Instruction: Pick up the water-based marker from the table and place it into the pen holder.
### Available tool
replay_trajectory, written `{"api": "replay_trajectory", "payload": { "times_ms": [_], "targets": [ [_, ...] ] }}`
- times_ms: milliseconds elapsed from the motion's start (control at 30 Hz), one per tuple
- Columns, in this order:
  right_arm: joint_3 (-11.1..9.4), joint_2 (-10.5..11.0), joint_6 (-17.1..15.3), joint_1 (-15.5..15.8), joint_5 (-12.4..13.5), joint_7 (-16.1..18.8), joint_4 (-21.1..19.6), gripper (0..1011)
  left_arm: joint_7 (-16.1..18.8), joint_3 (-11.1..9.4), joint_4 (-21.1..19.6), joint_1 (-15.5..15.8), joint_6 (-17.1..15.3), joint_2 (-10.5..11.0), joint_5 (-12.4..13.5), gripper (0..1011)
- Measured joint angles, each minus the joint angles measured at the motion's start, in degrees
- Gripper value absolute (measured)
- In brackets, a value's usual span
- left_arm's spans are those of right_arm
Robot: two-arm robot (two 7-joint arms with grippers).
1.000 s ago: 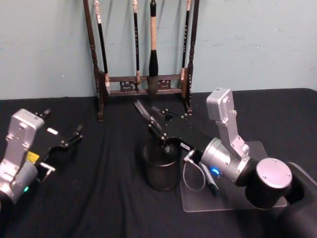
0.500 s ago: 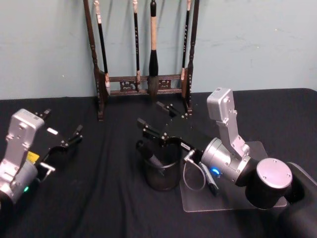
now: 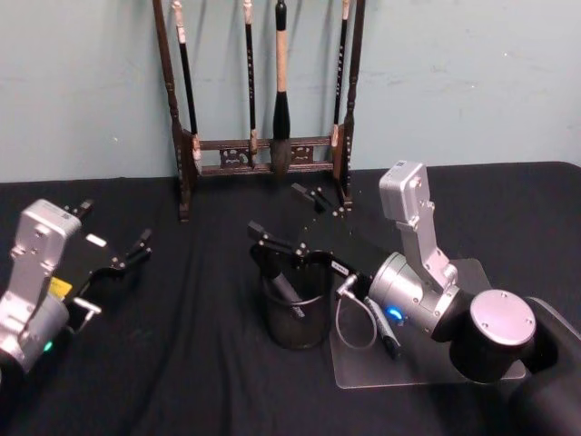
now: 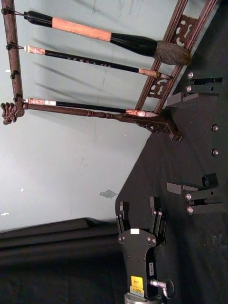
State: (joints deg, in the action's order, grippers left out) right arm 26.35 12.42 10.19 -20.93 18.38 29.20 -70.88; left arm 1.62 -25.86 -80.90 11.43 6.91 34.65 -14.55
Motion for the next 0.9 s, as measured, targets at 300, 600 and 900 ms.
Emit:
{"api": "replay_trajectory", "payload": {
  "times_ms": [300, 600, 900],
  "targets": [
    [-0.29, 0.72, -0.38, 0.44, 0.17, -0.18, -0.92, 1000, 0.00, 0.00, 0.00, 0.00, 0.00, 0.00, 0.00, 1009],
    [-1.58, 2.34, -2.08, 1.89, 0.67, -1.55, -3.32, 1002, 0.00, 0.00, 0.00, 0.00, 0.00, 0.00, 0.00, 1009],
    [-3.39, 4.07, -5.19, 3.99, 0.80, -4.42, -5.86, 1000, 0.00, 0.00, 0.00, 0.00, 0.00, 0.00, 0.00, 1009]
  ]
}}
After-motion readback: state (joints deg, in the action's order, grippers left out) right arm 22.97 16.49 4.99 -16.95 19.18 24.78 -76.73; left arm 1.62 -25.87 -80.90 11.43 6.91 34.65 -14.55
